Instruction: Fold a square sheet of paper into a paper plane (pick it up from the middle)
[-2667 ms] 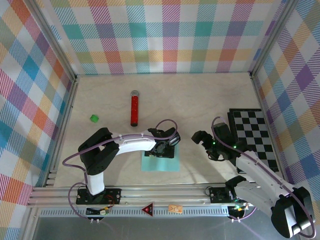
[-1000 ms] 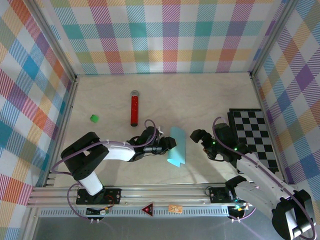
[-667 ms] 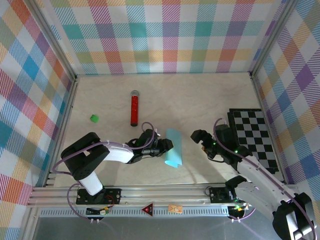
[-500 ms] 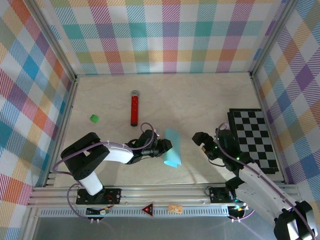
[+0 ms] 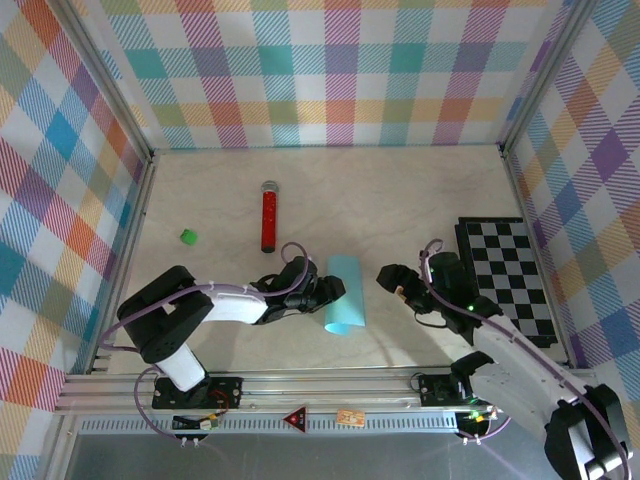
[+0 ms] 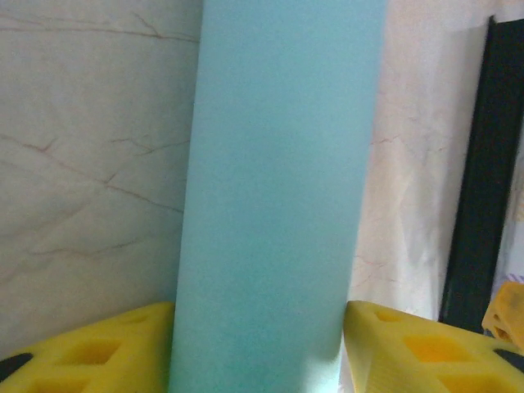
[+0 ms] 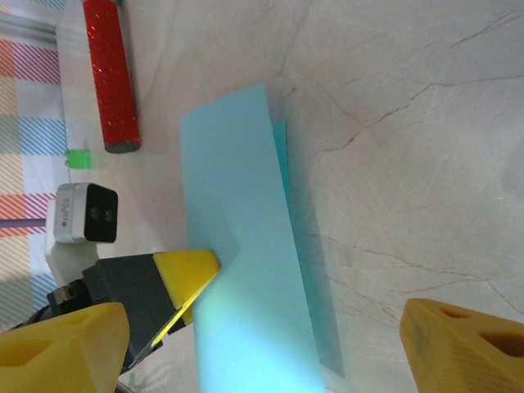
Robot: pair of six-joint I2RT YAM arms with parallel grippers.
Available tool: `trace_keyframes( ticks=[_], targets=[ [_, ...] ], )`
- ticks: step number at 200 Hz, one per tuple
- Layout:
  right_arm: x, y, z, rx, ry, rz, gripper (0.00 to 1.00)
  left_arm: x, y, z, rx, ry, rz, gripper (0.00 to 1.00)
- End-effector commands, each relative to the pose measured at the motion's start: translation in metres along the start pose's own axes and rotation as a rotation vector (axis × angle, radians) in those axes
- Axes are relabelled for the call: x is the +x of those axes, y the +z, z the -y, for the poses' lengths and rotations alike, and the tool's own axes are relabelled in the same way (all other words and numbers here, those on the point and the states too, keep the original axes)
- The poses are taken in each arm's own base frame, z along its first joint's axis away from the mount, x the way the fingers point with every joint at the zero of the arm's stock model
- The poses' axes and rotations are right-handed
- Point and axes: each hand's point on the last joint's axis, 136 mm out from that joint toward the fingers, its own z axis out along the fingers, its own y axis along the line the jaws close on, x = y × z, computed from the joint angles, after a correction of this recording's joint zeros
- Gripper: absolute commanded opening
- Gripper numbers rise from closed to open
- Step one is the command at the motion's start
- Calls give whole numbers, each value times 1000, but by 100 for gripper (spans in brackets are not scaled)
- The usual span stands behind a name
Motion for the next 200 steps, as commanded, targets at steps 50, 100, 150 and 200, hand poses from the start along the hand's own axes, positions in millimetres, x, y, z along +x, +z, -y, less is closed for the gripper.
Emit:
trace_keyframes(
  ticks=[50, 100, 150, 200],
  targets=[
    [8, 18, -31, -94, 2, -171, 85, -7, -34, -49, -288, 185, -56, 68],
    [10, 32, -35, -127, 54, -210, 63, -11, -26, -55, -325, 180, -85, 69],
    [16, 41, -36, -130, 51, -229, 44, -7, -14, -60, -347, 209, -137, 69],
    [27, 55, -29, -69, 38, -255, 27, -6, -11, -79, -449, 196, -149, 72]
  ],
)
